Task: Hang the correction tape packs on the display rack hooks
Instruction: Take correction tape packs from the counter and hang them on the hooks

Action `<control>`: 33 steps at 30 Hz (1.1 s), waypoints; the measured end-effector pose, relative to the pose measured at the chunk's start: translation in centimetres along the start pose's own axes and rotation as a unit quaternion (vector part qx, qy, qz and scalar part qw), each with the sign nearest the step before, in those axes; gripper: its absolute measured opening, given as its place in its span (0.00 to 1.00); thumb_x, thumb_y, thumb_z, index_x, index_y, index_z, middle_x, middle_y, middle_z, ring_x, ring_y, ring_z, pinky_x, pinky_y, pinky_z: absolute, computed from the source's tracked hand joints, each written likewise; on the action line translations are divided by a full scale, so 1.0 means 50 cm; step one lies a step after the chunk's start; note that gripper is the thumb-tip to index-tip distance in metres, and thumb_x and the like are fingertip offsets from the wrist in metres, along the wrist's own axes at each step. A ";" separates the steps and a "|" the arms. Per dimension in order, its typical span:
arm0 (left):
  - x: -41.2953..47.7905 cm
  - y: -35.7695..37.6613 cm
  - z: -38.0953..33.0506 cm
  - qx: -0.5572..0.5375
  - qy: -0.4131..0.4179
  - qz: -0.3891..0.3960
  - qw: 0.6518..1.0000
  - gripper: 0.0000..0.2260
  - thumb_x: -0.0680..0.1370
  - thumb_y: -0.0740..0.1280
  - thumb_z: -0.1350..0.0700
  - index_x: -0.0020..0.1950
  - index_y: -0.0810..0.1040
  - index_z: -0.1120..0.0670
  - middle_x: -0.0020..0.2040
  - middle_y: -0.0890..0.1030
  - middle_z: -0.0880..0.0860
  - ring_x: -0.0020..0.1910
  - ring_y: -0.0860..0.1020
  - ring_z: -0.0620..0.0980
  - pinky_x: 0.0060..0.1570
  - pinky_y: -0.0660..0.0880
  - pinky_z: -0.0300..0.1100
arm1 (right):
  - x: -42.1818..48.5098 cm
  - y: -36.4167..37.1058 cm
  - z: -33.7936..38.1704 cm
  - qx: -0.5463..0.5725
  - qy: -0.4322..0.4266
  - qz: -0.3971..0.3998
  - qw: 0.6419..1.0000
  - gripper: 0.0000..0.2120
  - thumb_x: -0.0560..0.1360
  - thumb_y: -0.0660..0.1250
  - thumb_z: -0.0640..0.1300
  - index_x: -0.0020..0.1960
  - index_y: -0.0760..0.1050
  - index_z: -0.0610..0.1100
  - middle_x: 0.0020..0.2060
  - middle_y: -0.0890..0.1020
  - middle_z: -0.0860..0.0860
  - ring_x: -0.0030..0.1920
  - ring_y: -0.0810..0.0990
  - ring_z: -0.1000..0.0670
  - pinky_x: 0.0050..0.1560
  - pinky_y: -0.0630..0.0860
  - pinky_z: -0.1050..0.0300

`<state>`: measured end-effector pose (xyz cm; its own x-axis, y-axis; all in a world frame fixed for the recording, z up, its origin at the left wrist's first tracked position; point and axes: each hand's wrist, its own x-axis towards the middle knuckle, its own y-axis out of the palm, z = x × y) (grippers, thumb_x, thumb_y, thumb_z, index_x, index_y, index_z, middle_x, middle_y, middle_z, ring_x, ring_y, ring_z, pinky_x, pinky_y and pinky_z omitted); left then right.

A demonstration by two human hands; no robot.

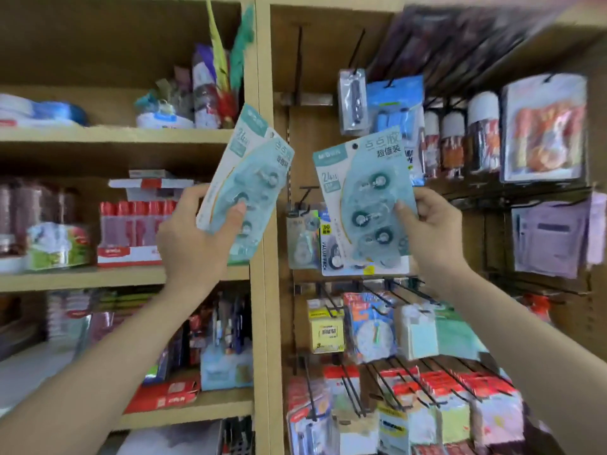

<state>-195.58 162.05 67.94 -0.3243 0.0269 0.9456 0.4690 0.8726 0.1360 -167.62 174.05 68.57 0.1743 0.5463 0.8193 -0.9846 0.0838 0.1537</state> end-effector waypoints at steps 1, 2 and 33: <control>0.023 0.010 -0.001 0.003 0.000 -0.003 1.000 0.15 0.77 0.72 0.44 0.58 0.78 0.52 0.46 0.81 0.44 0.42 0.79 0.43 0.38 0.74 0.41 | 0.026 0.007 0.008 0.006 0.004 -0.003 1.000 0.04 0.79 0.67 0.41 0.50 0.80 0.49 0.43 0.86 0.49 0.44 0.85 0.45 0.44 0.83 0.38; 0.045 0.021 -0.002 0.008 -0.002 -0.006 1.000 0.15 0.77 0.72 0.44 0.58 0.78 0.50 0.46 0.81 0.43 0.43 0.79 0.44 0.38 0.74 0.41 | 0.052 0.014 0.015 0.009 0.009 -0.007 1.000 0.04 0.79 0.68 0.41 0.50 0.79 0.49 0.43 0.86 0.48 0.44 0.86 0.43 0.43 0.82 0.36; 0.317 0.129 -0.007 0.003 0.012 -0.117 0.993 0.13 0.77 0.70 0.43 0.55 0.76 0.48 0.44 0.79 0.42 0.39 0.77 0.39 0.32 0.67 0.38 | 0.489 0.236 0.136 -0.196 -0.136 -0.025 0.971 0.02 0.75 0.70 0.43 0.47 0.80 0.47 0.42 0.83 0.48 0.47 0.80 0.43 0.41 0.77 0.51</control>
<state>-197.38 167.94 83.93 -0.4040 -0.1877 0.8953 0.3784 0.8568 0.3504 -174.88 182.70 94.17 0.1666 0.2976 0.9401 -0.8962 0.4433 0.0185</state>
